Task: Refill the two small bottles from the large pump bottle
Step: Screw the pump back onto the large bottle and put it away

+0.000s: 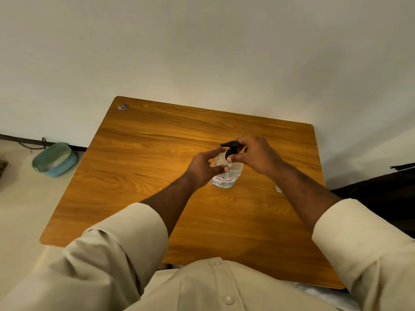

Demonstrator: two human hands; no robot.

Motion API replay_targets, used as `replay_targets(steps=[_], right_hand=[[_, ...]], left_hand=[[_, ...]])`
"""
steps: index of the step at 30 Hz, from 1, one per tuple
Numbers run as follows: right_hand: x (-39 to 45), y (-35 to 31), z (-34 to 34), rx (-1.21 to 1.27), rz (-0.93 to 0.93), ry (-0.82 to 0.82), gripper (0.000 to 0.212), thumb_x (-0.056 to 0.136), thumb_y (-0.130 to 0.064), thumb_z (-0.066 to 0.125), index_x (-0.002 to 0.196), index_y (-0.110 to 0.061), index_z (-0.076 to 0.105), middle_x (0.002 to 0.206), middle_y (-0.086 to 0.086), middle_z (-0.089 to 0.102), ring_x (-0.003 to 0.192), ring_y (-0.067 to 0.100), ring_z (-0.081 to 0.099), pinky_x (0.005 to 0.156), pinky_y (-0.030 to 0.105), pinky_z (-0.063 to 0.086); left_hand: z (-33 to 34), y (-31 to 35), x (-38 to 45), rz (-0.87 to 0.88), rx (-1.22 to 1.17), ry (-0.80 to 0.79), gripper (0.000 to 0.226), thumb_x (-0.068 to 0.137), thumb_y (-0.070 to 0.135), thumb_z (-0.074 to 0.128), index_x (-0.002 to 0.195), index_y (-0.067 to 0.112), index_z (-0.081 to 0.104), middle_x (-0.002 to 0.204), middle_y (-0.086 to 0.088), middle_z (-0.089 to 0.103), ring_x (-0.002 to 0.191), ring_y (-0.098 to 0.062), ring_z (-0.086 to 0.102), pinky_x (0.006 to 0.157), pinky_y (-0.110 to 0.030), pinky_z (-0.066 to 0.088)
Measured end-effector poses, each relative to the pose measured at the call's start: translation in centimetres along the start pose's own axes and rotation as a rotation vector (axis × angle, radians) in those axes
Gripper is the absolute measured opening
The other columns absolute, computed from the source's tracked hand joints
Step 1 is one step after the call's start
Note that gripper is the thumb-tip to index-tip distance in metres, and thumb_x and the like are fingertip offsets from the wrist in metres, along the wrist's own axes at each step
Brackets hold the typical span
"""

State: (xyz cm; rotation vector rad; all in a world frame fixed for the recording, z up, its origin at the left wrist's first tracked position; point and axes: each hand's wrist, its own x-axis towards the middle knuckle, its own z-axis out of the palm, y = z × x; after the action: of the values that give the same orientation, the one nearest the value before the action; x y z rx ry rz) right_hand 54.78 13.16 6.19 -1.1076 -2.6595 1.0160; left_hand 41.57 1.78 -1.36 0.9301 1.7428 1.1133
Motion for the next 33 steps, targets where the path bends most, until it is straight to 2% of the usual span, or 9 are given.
replay_targets(steps=[3, 9, 14, 16, 19, 23, 26, 30, 33], right_hand=[[0.1, 0.2, 0.3, -0.313, 0.094, 0.016, 0.045, 0.064, -0.066, 0.071, 0.083, -0.026, 0.061, 0.073, -0.009, 0.059, 0.068, 0.013, 0.057, 0.055, 0.025, 0.043], [0.2, 1.1, -0.2, 0.09, -0.041, -0.055, 0.025, 0.072, -0.03, 0.079, 0.095, -0.028, 0.068, 0.09, -0.01, 0.064, 0.084, 0.008, 0.058, 0.063, 0.026, 0.042], [0.2, 1.1, 0.2, -0.247, 0.151, -0.095, 0.059, 0.055, -0.078, 0.066, 0.076, -0.023, 0.064, 0.069, -0.01, 0.061, 0.065, 0.009, 0.058, 0.054, 0.028, 0.045], [0.1, 1.8, -1.0, -0.09, 0.179, -0.105, 0.048, 0.06, -0.066, 0.073, 0.077, -0.021, 0.065, 0.075, -0.005, 0.064, 0.07, 0.013, 0.059, 0.058, 0.03, 0.045], [0.0, 2.0, -2.2, 0.187, 0.134, -0.155, 0.027, 0.073, -0.027, 0.079, 0.098, -0.026, 0.068, 0.098, -0.006, 0.065, 0.085, 0.014, 0.061, 0.057, 0.022, 0.044], [0.3, 1.1, -0.1, 0.354, 0.234, -0.197, 0.035, 0.073, -0.005, 0.077, 0.101, -0.022, 0.065, 0.106, -0.005, 0.063, 0.089, 0.017, 0.061, 0.057, 0.026, 0.05], [-0.2, 0.9, 0.6, 0.219, 0.2, -0.114, 0.038, 0.065, -0.03, 0.085, 0.095, -0.02, 0.065, 0.09, -0.005, 0.067, 0.078, 0.012, 0.061, 0.057, 0.023, 0.045], [-0.6, 1.9, -0.6, 0.325, 0.197, -0.116, 0.026, 0.07, -0.013, 0.081, 0.089, -0.02, 0.064, 0.094, 0.002, 0.066, 0.085, 0.021, 0.064, 0.059, 0.028, 0.051], [-0.3, 2.1, -1.5, 0.571, 0.214, -0.128, 0.046, 0.075, 0.007, 0.071, 0.101, -0.03, 0.067, 0.108, -0.003, 0.064, 0.095, 0.02, 0.063, 0.066, 0.031, 0.055]], left_hand=[[0.0, -0.1, 0.0, 0.014, 0.018, -0.014, 0.06, 0.076, 0.028, 0.08, 0.132, 0.027, 0.057, 0.119, 0.014, 0.063, 0.097, 0.003, 0.051, 0.082, -0.017, 0.037], [0.0, -0.5, 0.3, 0.015, 0.016, -0.008, 0.06, 0.074, 0.031, 0.082, 0.129, 0.032, 0.058, 0.112, 0.021, 0.061, 0.087, 0.022, 0.05, 0.069, -0.004, 0.039], [-0.1, -0.9, 0.5, 0.006, -0.004, 0.015, 0.058, 0.073, 0.032, 0.082, 0.126, 0.037, 0.059, 0.099, 0.038, 0.055, 0.083, 0.021, 0.05, 0.061, -0.003, 0.043], [-0.1, -0.8, 0.5, 0.012, -0.025, 0.007, 0.056, 0.072, 0.03, 0.083, 0.123, 0.038, 0.06, 0.099, 0.039, 0.055, 0.083, 0.025, 0.05, 0.061, 0.003, 0.04], [-0.1, -0.4, 0.7, 0.001, -0.054, -0.015, 0.056, 0.073, 0.024, 0.083, 0.124, 0.032, 0.061, 0.116, 0.019, 0.061, 0.082, 0.005, 0.053, 0.06, 0.002, 0.04], [-0.1, -0.1, 0.2, 0.012, 0.06, -0.035, 0.057, 0.074, 0.035, 0.08, 0.125, 0.044, 0.056, 0.126, 0.012, 0.061, 0.107, -0.017, 0.057, 0.085, -0.02, 0.047], [-0.4, 0.4, -0.2, -0.08, 0.362, 0.015, 0.065, 0.07, 0.064, 0.071, 0.124, 0.064, 0.035, 0.131, 0.02, 0.057, 0.118, -0.019, 0.055, 0.102, -0.059, 0.032], [-0.4, 0.9, -0.2, -0.08, 0.371, 0.023, 0.066, 0.071, 0.062, 0.071, 0.126, 0.062, 0.036, 0.133, 0.02, 0.056, 0.12, -0.019, 0.054, 0.102, -0.068, 0.022], [-0.5, 1.1, -0.5, -0.08, 0.383, 0.029, 0.065, 0.071, 0.06, 0.072, 0.126, 0.061, 0.037, 0.133, 0.019, 0.056, 0.119, -0.022, 0.054, 0.101, -0.069, 0.023]])
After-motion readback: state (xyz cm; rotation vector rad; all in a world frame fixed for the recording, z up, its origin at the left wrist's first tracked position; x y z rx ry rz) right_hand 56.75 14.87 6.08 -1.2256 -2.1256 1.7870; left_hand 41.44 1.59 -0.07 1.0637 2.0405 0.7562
